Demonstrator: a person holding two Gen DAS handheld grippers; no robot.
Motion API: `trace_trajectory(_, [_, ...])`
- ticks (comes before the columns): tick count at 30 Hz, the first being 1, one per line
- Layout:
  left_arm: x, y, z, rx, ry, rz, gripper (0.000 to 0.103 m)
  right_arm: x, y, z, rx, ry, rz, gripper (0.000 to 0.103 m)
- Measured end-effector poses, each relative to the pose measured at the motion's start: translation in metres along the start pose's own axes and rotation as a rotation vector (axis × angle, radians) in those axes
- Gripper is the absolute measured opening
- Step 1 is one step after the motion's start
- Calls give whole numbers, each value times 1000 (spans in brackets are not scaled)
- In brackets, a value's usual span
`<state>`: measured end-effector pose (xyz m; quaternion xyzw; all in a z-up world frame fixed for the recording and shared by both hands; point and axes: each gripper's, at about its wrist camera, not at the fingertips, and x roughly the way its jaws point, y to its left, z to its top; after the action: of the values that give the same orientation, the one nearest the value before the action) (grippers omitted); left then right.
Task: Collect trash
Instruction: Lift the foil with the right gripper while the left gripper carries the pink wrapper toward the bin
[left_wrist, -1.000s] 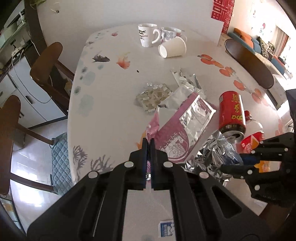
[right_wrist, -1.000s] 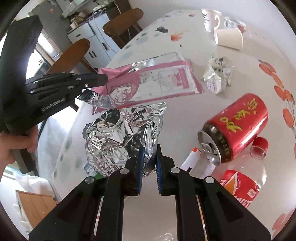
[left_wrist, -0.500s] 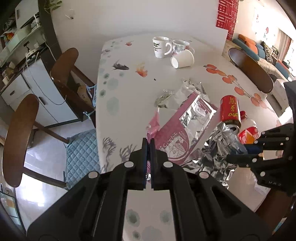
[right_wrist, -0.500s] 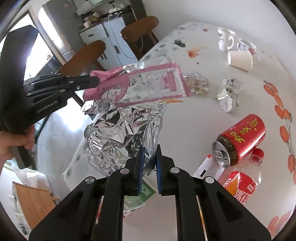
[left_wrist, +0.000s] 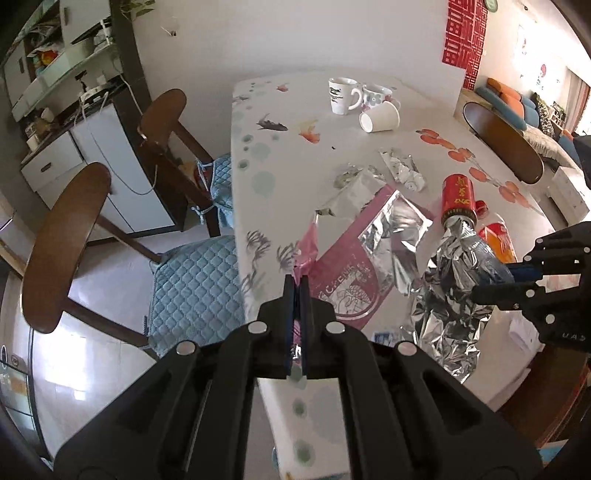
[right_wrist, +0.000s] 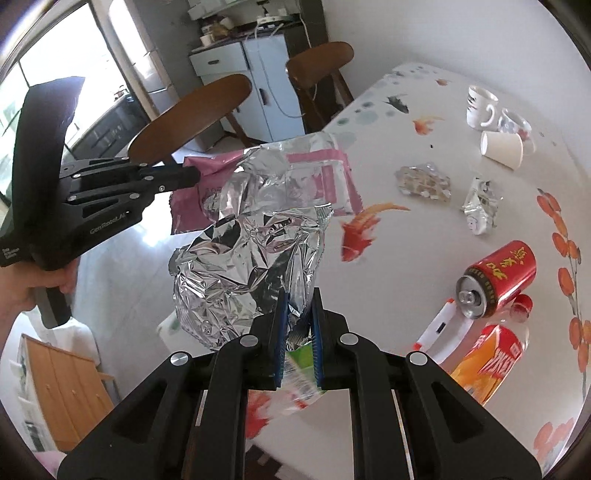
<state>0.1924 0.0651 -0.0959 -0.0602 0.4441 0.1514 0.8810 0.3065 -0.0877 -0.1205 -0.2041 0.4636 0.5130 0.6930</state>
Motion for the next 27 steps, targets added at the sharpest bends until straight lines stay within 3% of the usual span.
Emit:
trace_trajectory(10, [-63, 35, -59, 31, -17, 19, 1, -15, 83, -28, -2, -25, -12, 12])
trace_trajectory(17, [-106, 64, -123, 40, -13, 34, 1, -12, 153, -59, -27, -8, 0, 12])
trace_trajectory(27, [-133, 90, -192, 5, 16, 39, 1, -1, 214, -98, -21, 25, 16, 12])
